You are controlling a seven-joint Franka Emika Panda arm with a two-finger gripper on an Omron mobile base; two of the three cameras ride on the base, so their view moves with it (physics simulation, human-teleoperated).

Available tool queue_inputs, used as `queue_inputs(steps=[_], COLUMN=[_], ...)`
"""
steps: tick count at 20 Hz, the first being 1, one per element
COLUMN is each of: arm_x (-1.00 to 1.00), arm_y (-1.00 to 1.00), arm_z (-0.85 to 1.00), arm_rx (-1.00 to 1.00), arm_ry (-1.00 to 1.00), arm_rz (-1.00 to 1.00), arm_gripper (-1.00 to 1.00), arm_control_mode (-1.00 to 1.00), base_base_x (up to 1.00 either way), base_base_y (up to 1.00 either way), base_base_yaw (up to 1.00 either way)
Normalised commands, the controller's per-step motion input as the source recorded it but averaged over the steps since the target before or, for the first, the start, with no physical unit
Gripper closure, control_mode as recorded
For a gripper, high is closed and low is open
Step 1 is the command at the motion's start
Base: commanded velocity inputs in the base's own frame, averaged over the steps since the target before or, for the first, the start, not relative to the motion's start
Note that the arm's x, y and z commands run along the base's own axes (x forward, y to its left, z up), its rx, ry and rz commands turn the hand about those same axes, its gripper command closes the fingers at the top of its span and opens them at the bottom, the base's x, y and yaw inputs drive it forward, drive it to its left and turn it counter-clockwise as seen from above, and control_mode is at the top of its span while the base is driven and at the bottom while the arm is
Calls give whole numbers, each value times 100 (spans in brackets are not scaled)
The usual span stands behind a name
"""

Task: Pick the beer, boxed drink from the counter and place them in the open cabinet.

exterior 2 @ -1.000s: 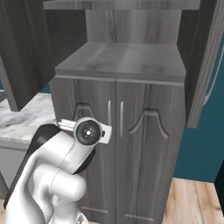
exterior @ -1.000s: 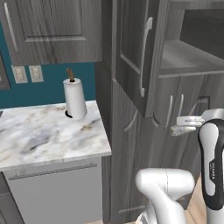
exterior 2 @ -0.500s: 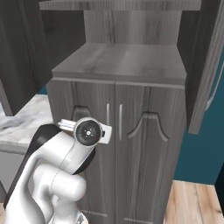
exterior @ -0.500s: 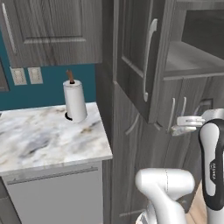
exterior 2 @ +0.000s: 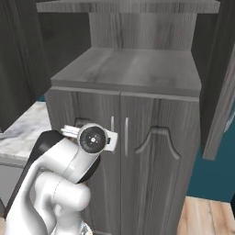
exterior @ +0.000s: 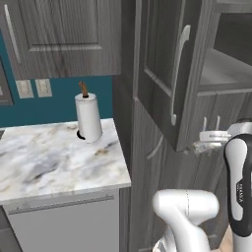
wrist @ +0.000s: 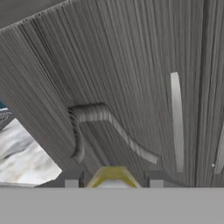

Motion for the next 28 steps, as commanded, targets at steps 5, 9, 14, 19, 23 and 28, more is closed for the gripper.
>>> queue_inputs(steps=[5,9,14,19,23,28], arm_x=[0,0,0,0,0,0], arm_y=[0,0,0,0,0,0], arm_z=[0,0,0,0,0,0], arm_rx=[0,0,0,0,0,0], arm_ry=[0,0,0,0,0,0], arm_rz=[0,0,0,0,0,0], arm_gripper=[100,100,100,100,100,100], arm_control_mode=[100,100,100,100,100,100], base_base_x=[33,28,18,8,0,13], base_base_y=[-16,-18,-14,-15,-15,-6], base_base_yaw=[19,23,24,23,12,0])
